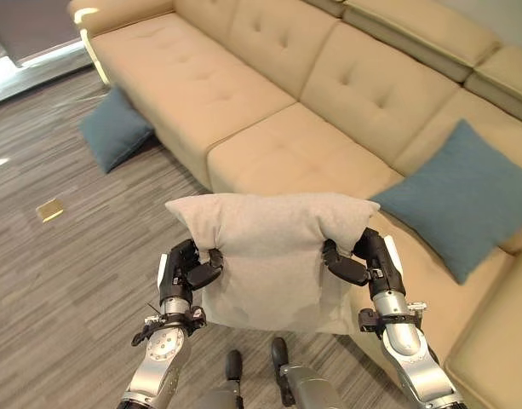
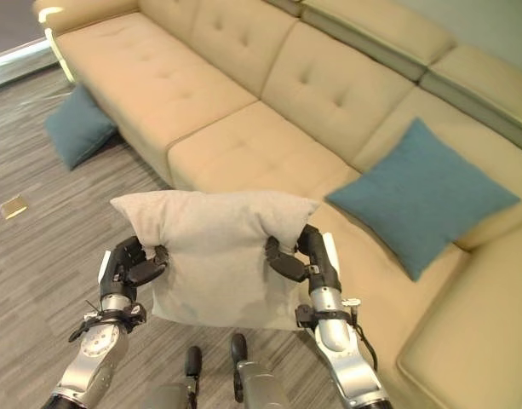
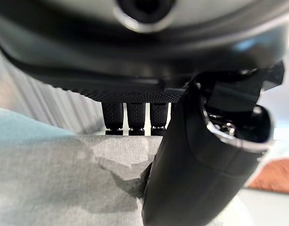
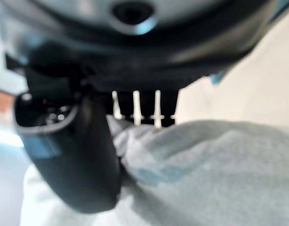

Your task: Pick up all the scattered cushions and arrange them neatly on the sofa.

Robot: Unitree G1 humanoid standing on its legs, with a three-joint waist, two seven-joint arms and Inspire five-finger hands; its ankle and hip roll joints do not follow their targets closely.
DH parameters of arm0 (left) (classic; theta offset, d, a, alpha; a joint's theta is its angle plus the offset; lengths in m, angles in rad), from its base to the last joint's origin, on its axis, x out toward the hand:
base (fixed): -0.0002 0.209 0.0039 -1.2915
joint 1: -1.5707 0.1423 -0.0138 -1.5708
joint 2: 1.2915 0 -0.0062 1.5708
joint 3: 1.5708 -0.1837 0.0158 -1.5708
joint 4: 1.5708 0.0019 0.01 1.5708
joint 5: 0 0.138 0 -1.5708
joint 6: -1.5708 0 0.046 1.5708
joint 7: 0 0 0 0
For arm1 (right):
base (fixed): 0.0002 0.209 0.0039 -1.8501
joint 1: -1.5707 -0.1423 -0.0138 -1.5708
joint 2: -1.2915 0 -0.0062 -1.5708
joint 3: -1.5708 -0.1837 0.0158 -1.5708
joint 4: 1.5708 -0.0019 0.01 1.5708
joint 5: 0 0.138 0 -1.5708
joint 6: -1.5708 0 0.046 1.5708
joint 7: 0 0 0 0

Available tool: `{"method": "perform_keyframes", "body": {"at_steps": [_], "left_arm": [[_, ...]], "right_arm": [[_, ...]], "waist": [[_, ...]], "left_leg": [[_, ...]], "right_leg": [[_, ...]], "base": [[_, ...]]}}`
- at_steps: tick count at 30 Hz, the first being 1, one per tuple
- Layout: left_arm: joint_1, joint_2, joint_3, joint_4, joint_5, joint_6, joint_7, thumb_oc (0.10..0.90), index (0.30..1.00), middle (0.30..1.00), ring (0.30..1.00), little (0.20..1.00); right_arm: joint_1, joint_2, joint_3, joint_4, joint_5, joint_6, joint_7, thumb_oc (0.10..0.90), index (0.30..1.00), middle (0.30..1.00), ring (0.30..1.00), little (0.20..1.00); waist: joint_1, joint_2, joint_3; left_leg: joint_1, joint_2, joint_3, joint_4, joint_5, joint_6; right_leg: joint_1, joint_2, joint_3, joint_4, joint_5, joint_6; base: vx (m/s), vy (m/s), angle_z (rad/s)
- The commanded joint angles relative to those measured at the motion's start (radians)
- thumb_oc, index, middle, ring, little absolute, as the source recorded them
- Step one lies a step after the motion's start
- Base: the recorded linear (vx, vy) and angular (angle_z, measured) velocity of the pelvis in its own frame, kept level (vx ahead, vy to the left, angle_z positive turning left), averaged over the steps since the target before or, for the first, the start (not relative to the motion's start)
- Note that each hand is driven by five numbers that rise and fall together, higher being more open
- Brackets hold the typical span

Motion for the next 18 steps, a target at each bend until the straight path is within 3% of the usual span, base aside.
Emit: {"method": "perform_keyframes", "body": {"at_steps": [1,3,4,6,8,9,12,14,17,18], "left_arm": [[-0.118,-0.029,-0.041,-0.18,0.026,-0.112,-0.102,0.4,0.3,0.3,0.3,0.3],[-0.115,-0.035,-0.042,-0.182,0.015,-0.111,-0.104,0.4,0.3,0.3,0.3,0.3],[-0.111,-0.037,-0.043,-0.182,0.004,-0.108,-0.107,0.4,0.3,0.3,0.3,0.3],[-0.11,-0.036,-0.043,-0.184,0.002,-0.106,-0.11,0.4,0.3,0.3,0.3,0.3],[-0.106,-0.026,-0.048,-0.177,0.012,-0.09,-0.115,0.4,0.3,0.3,0.3,0.3],[-0.103,-0.022,-0.049,-0.178,0.018,-0.084,-0.114,0.4,0.3,0.3,0.3,0.3],[-0.104,-0.011,-0.043,-0.193,0.017,-0.081,-0.12,0.4,0.3,0.3,0.3,0.3],[-0.094,-0.007,-0.044,-0.198,0.021,-0.081,-0.127,0.4,0.3,0.3,0.3,0.3],[-0.08,0.003,-0.045,-0.21,0.022,-0.076,-0.125,0.4,0.3,0.3,0.3,0.3],[-0.075,0.008,-0.045,-0.216,0.022,-0.076,-0.128,0.4,0.3,0.3,0.3,0.3]], "right_arm": [[-0.09,0.024,-0.044,-0.139,0.022,-0.159,0.023,0.4,0.3,0.3,0.3,0.3],[-0.087,0.015,-0.047,-0.139,0.028,-0.16,0.026,0.4,0.3,0.3,0.3,0.3],[-0.089,0.01,-0.049,-0.137,0.034,-0.154,0.026,0.4,0.3,0.3,0.3,0.3],[-0.088,0.01,-0.051,-0.14,0.034,-0.152,0.027,0.4,0.3,0.3,0.3,0.3],[-0.081,0.012,-0.055,-0.136,0.032,-0.147,0.026,0.4,0.3,0.3,0.3,0.3],[-0.078,0.017,-0.054,-0.132,0.034,-0.146,0.025,0.4,0.3,0.3,0.3,0.3],[-0.076,0.029,-0.06,-0.128,0.045,-0.143,0.017,0.4,0.3,0.3,0.3,0.3],[-0.068,0.035,-0.059,-0.133,0.041,-0.143,0.022,0.4,0.3,0.3,0.3,0.3],[-0.071,0.05,-0.046,-0.128,0.034,-0.141,0.027,0.4,0.3,0.3,0.3,0.3],[-0.077,0.057,-0.036,-0.13,0.012,-0.136,0.032,0.4,0.3,0.3,0.3,0.3]], "waist": [[-0.023,-0.017,-0.084],[-0.028,-0.025,-0.077],[-0.033,-0.03,-0.069],[-0.036,-0.029,-0.072],[-0.029,-0.03,-0.088],[-0.026,-0.031,-0.095],[-0.005,-0.041,-0.093],[-0.002,-0.033,-0.105],[0.007,-0.039,-0.114],[0.012,-0.04,-0.111]], "left_leg": [[0.019,-0.066,0.024,0.175,-0.182,-0.057],[-0.037,-0.049,0.063,0.284,-0.205,-0.073],[-0.079,-0.011,0.128,0.355,-0.217,-0.076],[-0.09,0.013,0.158,0.352,-0.213,-0.071],[-0.125,0.056,0.204,0.266,-0.158,-0.063],[-0.137,0.059,0.205,0.221,-0.119,-0.067],[-0.212,0.076,0.231,0.198,-0.076,-0.079],[-0.176,0.079,0.23,0.168,-0.059,-0.076],[-0.132,0.059,0.228,0.158,-0.079,-0.06],[-0.088,0.041,0.235,0.159,-0.114,-0.033]], "right_leg": [[0.161,-0.043,-0.07,-0.101,-0.027,0.045],[0.177,-0.06,-0.095,-0.108,-0.03,0.039],[0.193,-0.074,-0.126,-0.112,-0.043,0.034],[0.202,-0.075,-0.139,-0.118,-0.05,0.035],[0.232,-0.074,-0.169,-0.132,-0.068,0.04],[0.242,-0.071,-0.179,-0.136,-0.079,0.041],[0.29,-0.062,-0.19,-0.141,-0.119,0.036],[0.306,-0.059,-0.195,-0.13,-0.131,0.04],[0.306,-0.087,-0.189,-0.064,-0.14,0.061],[0.279,-0.12,-0.185,0.06,-0.133,0.089]], "base": [[0.22,-0.137,0.51],[0.08,-0.07,0.93],[0.09,-0.056,0.72],[0.11,-0.022,0.35],[0.22,0.006,0.34],[0.22,0.013,0.32],[0.27,0.06,0.22],[0.28,0.129,-0.13],[0.29,0.243,-0.27],[0.2,0.258,-0.22]]}}
